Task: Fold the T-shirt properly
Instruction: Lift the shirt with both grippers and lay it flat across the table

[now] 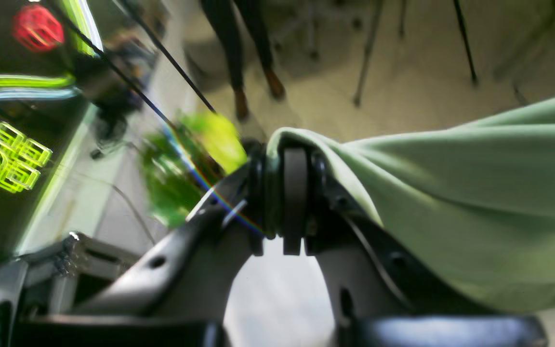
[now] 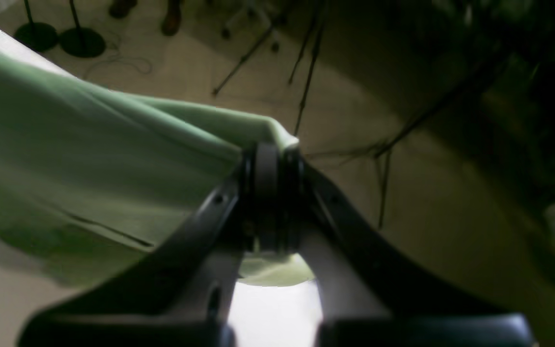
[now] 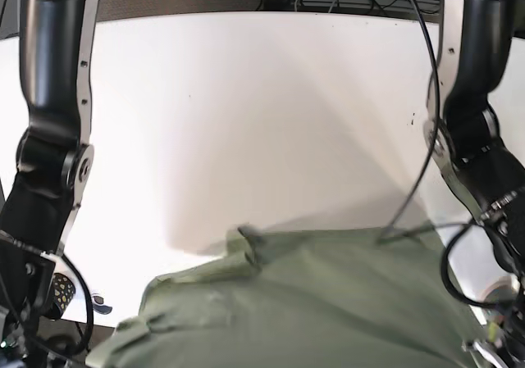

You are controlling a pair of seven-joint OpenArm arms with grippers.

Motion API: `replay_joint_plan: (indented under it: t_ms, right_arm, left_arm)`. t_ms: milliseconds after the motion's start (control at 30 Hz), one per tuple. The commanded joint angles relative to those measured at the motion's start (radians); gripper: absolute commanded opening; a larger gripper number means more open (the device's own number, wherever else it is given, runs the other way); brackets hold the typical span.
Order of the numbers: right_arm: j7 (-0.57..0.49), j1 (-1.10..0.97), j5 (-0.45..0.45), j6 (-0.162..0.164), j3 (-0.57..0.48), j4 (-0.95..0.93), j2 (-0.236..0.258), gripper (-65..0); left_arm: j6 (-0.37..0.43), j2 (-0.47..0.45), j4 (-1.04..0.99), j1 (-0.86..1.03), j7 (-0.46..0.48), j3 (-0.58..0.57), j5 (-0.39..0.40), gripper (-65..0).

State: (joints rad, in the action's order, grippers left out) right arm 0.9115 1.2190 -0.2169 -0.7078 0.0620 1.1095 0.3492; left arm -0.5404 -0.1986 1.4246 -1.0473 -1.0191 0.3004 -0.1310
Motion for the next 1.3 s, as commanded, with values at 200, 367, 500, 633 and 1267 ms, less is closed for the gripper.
replay_joint_plan:
  t_ms: [200, 367, 500, 633, 1267]
  right_arm:
    - [0.065, 0.081, 0.000, 0.010, 0.023, 0.027, 0.018, -65.0]
    - [0.134, -0.041, 0.000, 0.010, 0.115, 0.151, 0.012, -65.0]
    - [0.177, -0.186, 0.000, 0.010, 0.131, 0.295, 0.009, -65.0]
    - [0.185, -0.353, 0.000, 0.010, 0.137, 0.427, 0.007, -65.0]
    - [0.186, -1.072, 0.000, 0.010, 0.304, 0.864, -0.163, -65.0]
  left_arm:
    - [-0.004, -0.025, -0.018, -0.074, 0.067, -0.073, 0.006, -65.0]
    - [-0.065, -0.023, 0.055, 0.032, 0.062, -0.073, 0.006, -65.0]
    - [-0.079, -0.022, 0.147, 0.174, 0.062, -0.074, 0.006, -65.0]
    - [-0.103, -0.020, 0.235, 0.325, 0.062, -0.074, 0.006, -65.0]
    - [-0.158, -0.022, 0.450, 0.961, 0.069, 0.053, 0.006, -65.0]
